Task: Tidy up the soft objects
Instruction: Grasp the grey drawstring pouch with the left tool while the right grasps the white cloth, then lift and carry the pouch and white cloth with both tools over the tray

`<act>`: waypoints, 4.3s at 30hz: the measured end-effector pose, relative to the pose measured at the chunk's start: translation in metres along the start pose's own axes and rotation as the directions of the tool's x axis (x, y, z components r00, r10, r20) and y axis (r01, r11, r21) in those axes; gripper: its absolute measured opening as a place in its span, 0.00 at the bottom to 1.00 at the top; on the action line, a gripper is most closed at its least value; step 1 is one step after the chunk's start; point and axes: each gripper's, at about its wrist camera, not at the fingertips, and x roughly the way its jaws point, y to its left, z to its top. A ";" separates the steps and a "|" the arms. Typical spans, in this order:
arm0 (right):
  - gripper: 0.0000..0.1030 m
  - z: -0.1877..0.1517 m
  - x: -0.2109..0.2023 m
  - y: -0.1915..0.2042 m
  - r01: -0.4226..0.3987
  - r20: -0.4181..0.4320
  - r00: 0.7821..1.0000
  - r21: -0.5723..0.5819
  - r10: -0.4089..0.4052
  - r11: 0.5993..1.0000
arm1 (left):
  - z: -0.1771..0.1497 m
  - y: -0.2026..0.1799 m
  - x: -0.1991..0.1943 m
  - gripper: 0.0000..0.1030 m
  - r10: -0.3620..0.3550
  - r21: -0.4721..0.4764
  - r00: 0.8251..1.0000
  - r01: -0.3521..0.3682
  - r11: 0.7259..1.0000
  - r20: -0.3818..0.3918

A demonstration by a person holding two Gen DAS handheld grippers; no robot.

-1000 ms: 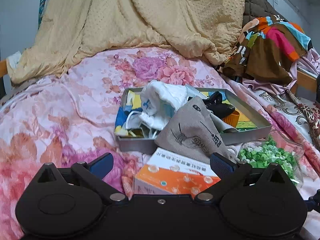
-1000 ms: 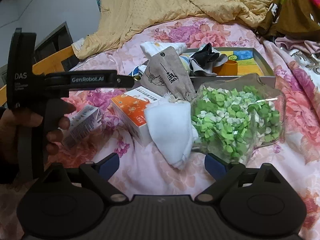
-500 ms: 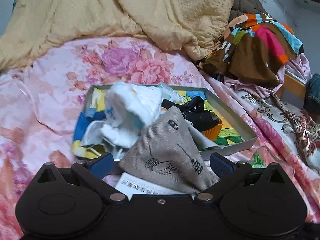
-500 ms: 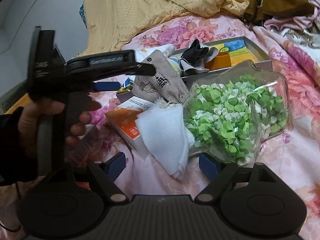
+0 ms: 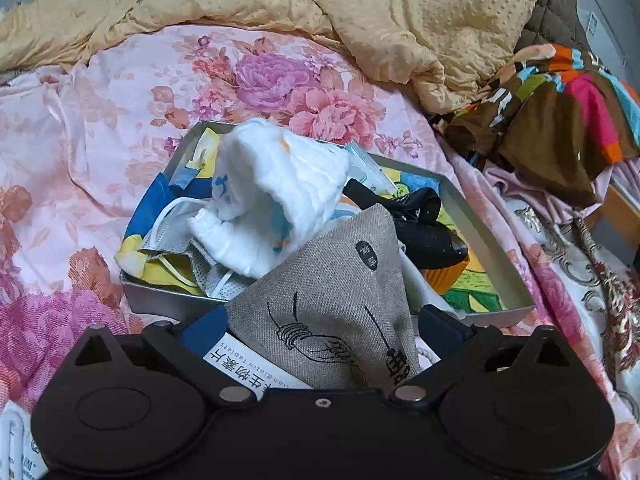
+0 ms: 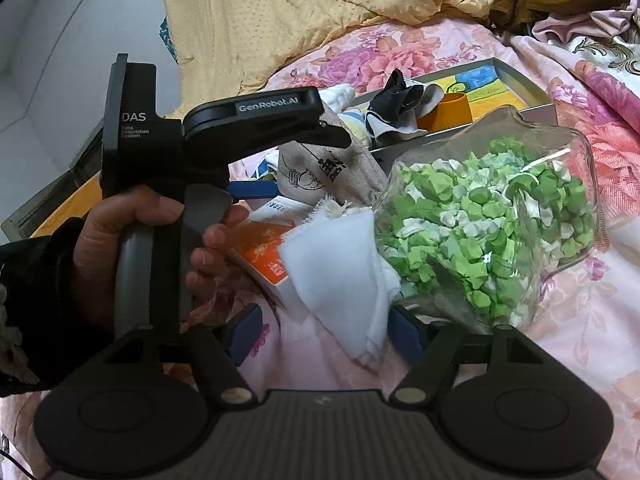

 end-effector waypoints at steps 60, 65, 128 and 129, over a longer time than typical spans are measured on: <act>0.06 0.012 -0.020 0.013 0.103 0.063 0.993 -0.047 -0.100 0.994 | -0.047 0.009 -0.092 0.15 -0.142 -0.006 0.985 0.143 0.990 0.098; 0.06 0.015 -0.025 0.013 0.106 0.085 0.991 -0.048 -0.101 0.993 | -0.049 0.011 -0.098 0.14 -0.160 -0.010 0.982 0.161 0.987 0.101; 0.06 0.174 0.051 -0.081 0.425 0.157 0.904 -0.249 -0.397 0.870 | 0.063 -0.030 0.048 0.14 -0.292 -0.072 0.921 0.320 0.945 0.258; 0.06 0.176 0.055 -0.082 0.427 0.146 0.904 -0.251 -0.402 0.869 | 0.062 -0.030 0.052 0.14 -0.297 -0.072 0.921 0.324 0.943 0.252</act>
